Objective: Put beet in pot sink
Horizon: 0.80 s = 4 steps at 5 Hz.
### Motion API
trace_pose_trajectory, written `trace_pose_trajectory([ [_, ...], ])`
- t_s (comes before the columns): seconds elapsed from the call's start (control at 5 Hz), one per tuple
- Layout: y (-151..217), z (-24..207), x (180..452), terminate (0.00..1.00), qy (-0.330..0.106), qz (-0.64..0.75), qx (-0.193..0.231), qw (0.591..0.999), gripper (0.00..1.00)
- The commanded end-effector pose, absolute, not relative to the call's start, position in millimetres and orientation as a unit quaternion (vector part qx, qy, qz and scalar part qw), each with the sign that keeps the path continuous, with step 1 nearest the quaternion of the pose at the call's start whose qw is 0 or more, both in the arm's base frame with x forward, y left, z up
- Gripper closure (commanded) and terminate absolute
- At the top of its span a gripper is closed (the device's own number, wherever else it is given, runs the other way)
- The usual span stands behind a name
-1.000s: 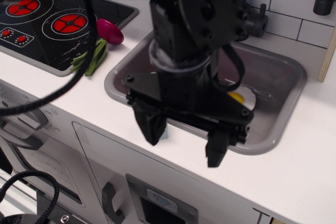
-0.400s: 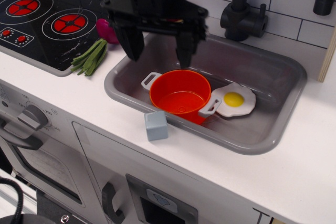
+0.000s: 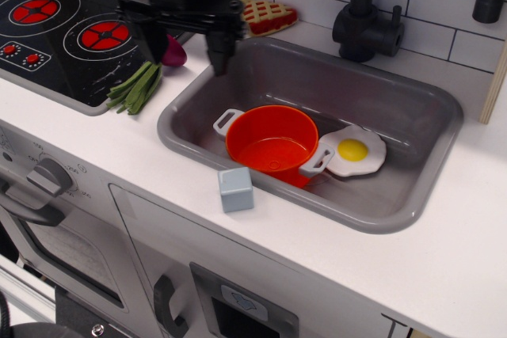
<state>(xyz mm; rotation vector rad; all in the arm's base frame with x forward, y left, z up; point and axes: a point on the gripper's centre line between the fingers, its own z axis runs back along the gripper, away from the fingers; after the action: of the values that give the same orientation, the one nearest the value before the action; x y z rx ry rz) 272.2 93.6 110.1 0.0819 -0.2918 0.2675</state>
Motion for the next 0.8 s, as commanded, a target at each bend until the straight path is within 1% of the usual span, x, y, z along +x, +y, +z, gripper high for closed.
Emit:
trace_pose_trajectory([
  [0.0,143.0,110.8,292.2,0.0,-0.174,0.142,0.081,0.971,0.0],
  [0.2,159.6,101.0,295.8,0.0,-0.185,0.135,0.085,0.97,0.0],
  [0.4,169.1,88.6,293.8,0.0,-0.174,0.103,0.09,0.975,0.0],
  [0.6,167.5,74.9,293.5,0.0,-0.174,0.087,0.097,0.976,0.0],
])
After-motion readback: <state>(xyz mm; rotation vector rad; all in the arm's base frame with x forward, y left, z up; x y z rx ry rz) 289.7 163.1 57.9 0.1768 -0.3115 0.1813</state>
